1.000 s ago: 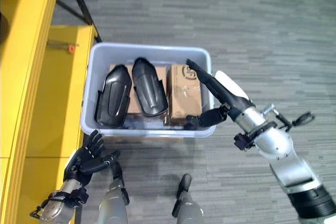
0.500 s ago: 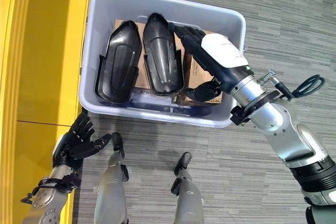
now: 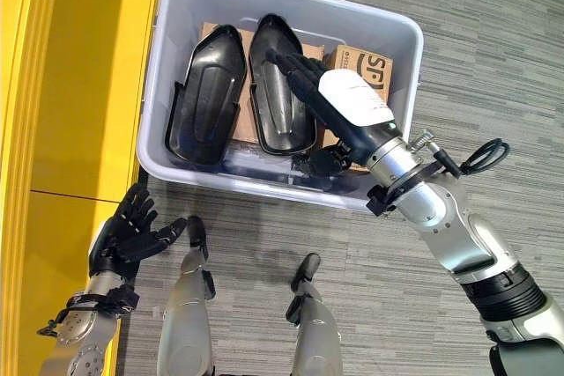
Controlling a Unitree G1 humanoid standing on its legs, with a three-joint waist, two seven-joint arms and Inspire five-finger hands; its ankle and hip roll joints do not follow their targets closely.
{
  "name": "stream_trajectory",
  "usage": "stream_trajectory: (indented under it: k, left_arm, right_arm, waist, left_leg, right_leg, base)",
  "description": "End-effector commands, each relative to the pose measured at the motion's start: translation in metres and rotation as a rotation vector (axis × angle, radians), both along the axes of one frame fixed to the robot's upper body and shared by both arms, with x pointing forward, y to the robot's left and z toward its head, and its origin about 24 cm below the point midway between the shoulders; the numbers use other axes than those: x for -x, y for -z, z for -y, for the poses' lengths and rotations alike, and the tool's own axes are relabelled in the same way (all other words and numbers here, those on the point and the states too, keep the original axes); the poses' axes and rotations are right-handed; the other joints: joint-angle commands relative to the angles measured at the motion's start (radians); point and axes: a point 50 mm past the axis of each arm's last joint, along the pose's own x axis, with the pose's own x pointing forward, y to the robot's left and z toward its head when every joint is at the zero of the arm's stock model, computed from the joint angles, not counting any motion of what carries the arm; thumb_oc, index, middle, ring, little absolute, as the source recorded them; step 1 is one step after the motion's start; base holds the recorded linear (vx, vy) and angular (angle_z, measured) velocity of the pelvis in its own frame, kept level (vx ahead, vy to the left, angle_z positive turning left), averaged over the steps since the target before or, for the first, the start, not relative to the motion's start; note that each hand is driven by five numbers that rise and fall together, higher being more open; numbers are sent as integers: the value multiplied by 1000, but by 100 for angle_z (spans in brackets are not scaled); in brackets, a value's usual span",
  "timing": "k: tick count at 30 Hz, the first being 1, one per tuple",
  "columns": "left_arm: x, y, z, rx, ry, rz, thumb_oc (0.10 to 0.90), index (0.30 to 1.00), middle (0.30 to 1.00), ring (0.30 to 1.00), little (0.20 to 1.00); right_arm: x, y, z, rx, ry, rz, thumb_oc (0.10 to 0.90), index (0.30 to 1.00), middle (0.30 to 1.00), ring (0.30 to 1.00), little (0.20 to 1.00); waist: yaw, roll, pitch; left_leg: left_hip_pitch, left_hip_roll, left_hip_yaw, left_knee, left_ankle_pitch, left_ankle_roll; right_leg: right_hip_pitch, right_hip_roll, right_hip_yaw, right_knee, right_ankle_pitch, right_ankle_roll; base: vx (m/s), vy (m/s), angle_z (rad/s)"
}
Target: Move parts from the plastic box to the shelf.
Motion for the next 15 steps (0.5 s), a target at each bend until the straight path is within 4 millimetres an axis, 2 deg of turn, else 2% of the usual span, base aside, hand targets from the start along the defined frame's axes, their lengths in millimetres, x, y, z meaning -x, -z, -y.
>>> stream_trajectory:
  k: [1,9,15]
  left_arm:
    - [-5,-38,4,-46,37,198,900,1000,1000,1000,1000]
    - [-8,-40,6,-41,34,213,900,1000,1000,1000,1000]
    - [-8,-41,8,-40,35,219,900,1000,1000,1000,1000]
  right_arm:
    - [10,-48,-11,-48,-72,246,900,1000,1000,1000,1000]
    - [5,-32,-14,-121,-68,196,900,1000,1000,1000,1000]
    - [-1,-28,-16,-128,-40,222,900,1000,1000,1000,1000]
  waist:
    - [-5,-9,-3]
    - [-10,-5,-3]
    - [-5,-2,-2]
  left_leg:
    - [6,43,-19,105,-125,-45]
    - [0,32,-23,106,-130,-39]
    - [-9,30,-27,109,-132,-37]
  right_leg:
    - [-19,-40,-3,63,-38,-3]
    - [-17,-48,-5,63,-37,-3]
    - [-23,-49,-5,65,-37,-2]
  base:
    - [0,0,0]
    - [-1,4,0]
    - [0,0,0]
